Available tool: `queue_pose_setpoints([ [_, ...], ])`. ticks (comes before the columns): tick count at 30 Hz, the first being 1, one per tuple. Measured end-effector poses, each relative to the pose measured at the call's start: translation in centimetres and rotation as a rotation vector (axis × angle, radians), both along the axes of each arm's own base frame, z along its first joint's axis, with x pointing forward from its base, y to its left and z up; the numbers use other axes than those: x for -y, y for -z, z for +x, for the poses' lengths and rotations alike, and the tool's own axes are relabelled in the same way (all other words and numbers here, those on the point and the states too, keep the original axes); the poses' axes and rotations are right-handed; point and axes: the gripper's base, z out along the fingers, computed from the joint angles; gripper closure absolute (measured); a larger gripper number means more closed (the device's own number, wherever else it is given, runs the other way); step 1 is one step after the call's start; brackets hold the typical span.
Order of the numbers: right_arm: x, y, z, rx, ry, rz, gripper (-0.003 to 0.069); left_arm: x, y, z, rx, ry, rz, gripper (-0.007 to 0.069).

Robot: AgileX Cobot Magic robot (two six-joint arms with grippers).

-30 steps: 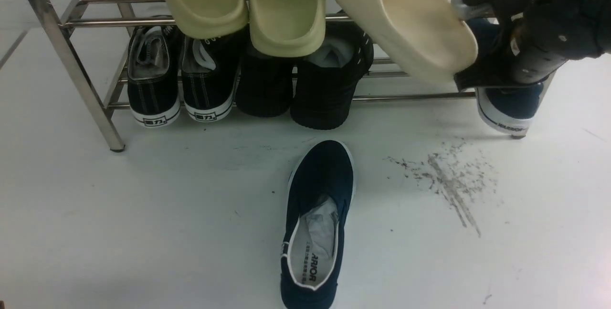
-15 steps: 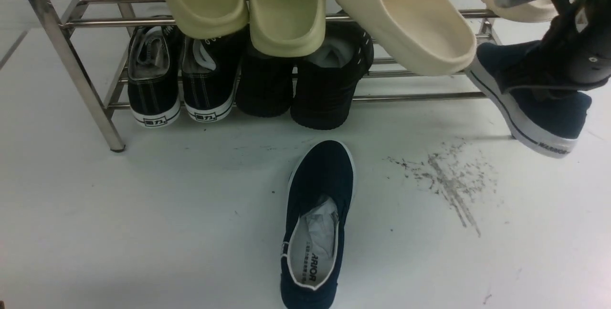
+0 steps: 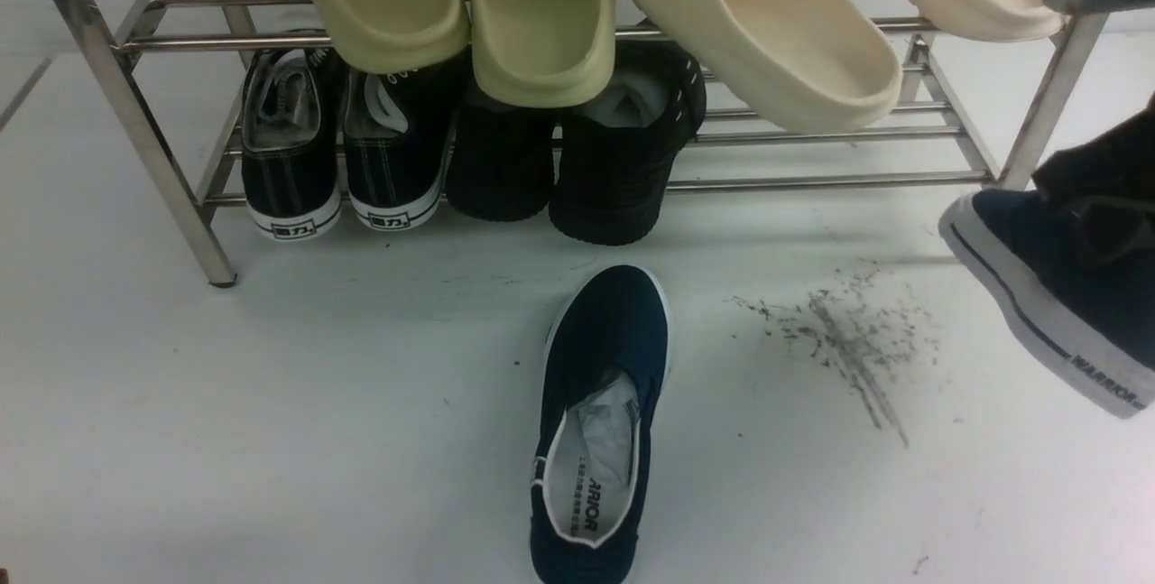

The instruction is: Take the shoes off the shelf with your hand on the white table.

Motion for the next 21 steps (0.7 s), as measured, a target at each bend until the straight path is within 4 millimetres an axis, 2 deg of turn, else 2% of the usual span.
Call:
queue_pose_setpoints([
  [5, -0.4, 0.4, -2.4, -0.029, -0.038, 0.070, 0.0618, 0.0, 0.0, 0.0, 0.000, 0.000, 0.000, 0.0383],
  [11, -3.8, 1.2, -4.0, -0.062, -0.183, 0.050, 0.0618, 0.0, 0.0, 0.0, 0.000, 0.000, 0.000, 0.0383],
  [12, -5.2, 1.6, -4.5, -0.072, -0.216, 0.025, 0.0618, 0.0, 0.0, 0.0, 0.000, 0.000, 0.000, 0.0383],
  [16, -7.9, 3.0, -4.8, -0.080, -0.240, -0.053, 0.0618, 0.0, 0.0, 0.0, 0.000, 0.000, 0.000, 0.0383],
  [21, -10.4, 4.8, -4.4, -0.027, -0.176, -0.163, 0.0618, 0.0, 0.0, 0.0, 0.000, 0.000, 0.000, 0.0383],
])
